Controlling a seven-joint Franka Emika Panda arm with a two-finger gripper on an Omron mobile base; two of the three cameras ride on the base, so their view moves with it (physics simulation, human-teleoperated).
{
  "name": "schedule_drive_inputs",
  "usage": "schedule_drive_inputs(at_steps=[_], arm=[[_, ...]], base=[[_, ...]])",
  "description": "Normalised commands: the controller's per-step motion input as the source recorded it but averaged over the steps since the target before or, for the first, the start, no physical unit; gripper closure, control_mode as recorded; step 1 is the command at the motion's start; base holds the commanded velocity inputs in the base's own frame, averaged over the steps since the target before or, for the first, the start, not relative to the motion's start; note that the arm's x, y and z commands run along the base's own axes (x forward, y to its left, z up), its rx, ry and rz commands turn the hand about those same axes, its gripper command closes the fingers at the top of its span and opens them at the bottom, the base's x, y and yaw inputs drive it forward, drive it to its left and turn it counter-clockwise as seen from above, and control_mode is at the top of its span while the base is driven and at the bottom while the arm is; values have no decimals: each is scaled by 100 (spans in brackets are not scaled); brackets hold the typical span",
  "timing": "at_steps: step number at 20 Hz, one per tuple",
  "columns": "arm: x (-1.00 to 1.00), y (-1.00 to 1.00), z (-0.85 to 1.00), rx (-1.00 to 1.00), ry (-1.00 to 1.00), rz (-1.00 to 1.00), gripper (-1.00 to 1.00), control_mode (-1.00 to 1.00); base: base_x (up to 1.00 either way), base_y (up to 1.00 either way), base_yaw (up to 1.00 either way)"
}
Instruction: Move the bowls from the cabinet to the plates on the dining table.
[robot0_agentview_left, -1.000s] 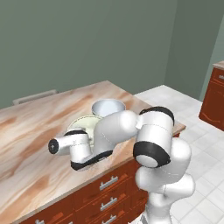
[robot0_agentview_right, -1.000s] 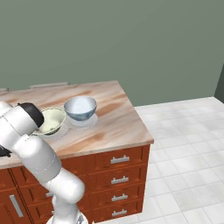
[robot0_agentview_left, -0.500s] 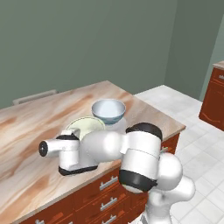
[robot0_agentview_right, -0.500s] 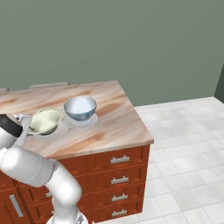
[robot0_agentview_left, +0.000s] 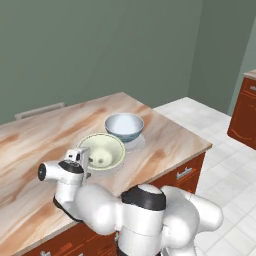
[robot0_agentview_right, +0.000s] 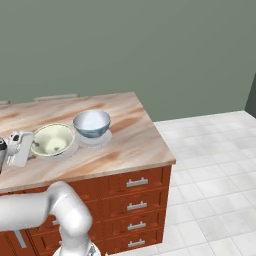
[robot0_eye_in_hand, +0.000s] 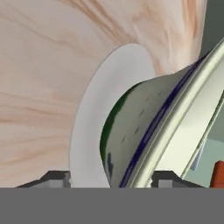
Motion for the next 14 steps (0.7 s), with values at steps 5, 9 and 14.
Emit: schedule_drive_inputs(at_steps=[5, 9, 14], arm=[[-2, -27, 35, -7, -5, -7, -100, -100], [-10, -7, 86, -8, -4, -7, -100, -100], [-41, 0, 97, -2, -4, -8, -100, -100]], base=[[0, 0, 0], [0, 0, 0], [0, 0, 0]])
